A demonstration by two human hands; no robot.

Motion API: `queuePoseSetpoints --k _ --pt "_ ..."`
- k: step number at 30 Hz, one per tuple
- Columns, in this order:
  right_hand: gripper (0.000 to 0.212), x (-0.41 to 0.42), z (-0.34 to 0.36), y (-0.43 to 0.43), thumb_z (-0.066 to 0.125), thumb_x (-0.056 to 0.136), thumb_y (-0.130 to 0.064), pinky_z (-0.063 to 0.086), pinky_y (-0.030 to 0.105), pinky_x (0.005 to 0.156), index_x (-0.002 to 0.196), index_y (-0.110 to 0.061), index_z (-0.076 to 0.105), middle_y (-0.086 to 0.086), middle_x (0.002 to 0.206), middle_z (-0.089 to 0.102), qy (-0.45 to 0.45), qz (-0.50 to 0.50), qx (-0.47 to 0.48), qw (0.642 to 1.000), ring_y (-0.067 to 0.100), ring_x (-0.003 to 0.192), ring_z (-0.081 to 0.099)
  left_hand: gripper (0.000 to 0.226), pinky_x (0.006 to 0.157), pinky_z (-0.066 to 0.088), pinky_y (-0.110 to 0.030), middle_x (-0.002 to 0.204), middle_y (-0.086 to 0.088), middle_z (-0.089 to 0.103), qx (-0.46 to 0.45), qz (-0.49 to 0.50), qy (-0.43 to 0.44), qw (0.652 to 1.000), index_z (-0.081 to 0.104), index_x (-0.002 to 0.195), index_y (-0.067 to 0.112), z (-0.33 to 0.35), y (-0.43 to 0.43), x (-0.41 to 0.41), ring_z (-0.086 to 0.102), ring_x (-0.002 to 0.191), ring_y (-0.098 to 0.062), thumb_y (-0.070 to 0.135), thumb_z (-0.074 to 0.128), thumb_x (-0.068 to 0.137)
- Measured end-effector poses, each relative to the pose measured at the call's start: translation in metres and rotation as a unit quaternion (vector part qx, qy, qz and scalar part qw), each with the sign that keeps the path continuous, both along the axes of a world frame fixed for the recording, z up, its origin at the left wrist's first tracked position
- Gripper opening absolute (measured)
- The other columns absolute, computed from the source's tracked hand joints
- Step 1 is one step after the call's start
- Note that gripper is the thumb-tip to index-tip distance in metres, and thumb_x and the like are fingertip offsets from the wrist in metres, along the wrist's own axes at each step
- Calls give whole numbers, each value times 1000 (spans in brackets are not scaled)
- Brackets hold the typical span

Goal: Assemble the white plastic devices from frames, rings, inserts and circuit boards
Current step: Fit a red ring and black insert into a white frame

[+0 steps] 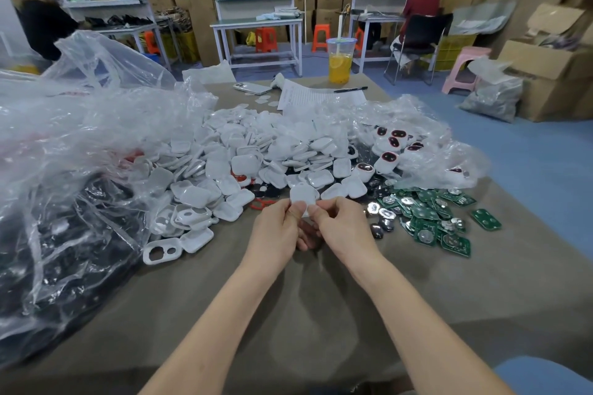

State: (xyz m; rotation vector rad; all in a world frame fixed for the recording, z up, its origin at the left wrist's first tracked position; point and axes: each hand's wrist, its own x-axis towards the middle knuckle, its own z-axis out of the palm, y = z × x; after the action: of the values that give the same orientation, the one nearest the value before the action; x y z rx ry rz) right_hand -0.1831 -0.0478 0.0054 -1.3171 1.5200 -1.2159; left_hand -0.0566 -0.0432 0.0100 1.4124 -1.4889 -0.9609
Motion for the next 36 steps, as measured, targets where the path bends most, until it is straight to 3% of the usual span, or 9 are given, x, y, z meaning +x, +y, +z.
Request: queuePoseSetpoints --k 5,13,19,25,28,31,36 --pt "6 -4 6 -2 61 99 -23 53 23 62 95 -23 56 0 87 68 -34 74 21 996 5 62 65 34 47 47 -24 60 -7 64 -13 -9 57 998 59 94 -10 3 5 3 61 47 -17 19 48 107" --pt "15 -10 12 -3 67 96 -24 53 21 59 103 -12 61 8 87 71 -104 118 37 987 9 65 66 30 45 46 -21 64 -5 64 -14 -38 92 995 64 100 -3 6 8 6 60 47 -15 19 47 107" --pt "9 -11 13 -3 68 95 -18 50 20 53 97 -22 60 8 81 68 -125 128 31 983 6 58 62 29 45 44 -21 61 1 64 -8 -51 76 996 64 97 1 4 7 7 61 47 -15 22 47 107" --pt "8 -6 11 -2 63 98 -16 47 17 50 92 -16 58 2 74 64 -86 87 25 992 3 50 59 26 47 44 -23 59 4 64 -26 -47 26 998 65 95 10 0 6 4 61 48 -19 23 47 107" --pt "8 -3 10 -1 62 98 -19 48 24 58 96 -12 60 1 76 65 -52 58 17 997 12 56 57 25 48 44 -23 59 4 65 -45 -47 6 998 65 92 15 -1 6 4 61 48 -18 23 46 107" --pt "9 -1 9 0 61 99 -22 46 26 63 94 -15 59 1 79 66 -38 42 13 998 10 55 54 26 49 45 -23 57 6 66 -61 -37 -27 997 64 95 12 -3 8 3 63 48 -17 25 45 108" --pt "8 -7 10 -3 60 100 -23 45 20 56 97 -15 59 0 78 64 -33 70 30 996 5 49 53 26 51 45 -25 67 3 68 -48 -62 -22 997 62 95 16 -1 11 3 62 51 -16 21 41 108"
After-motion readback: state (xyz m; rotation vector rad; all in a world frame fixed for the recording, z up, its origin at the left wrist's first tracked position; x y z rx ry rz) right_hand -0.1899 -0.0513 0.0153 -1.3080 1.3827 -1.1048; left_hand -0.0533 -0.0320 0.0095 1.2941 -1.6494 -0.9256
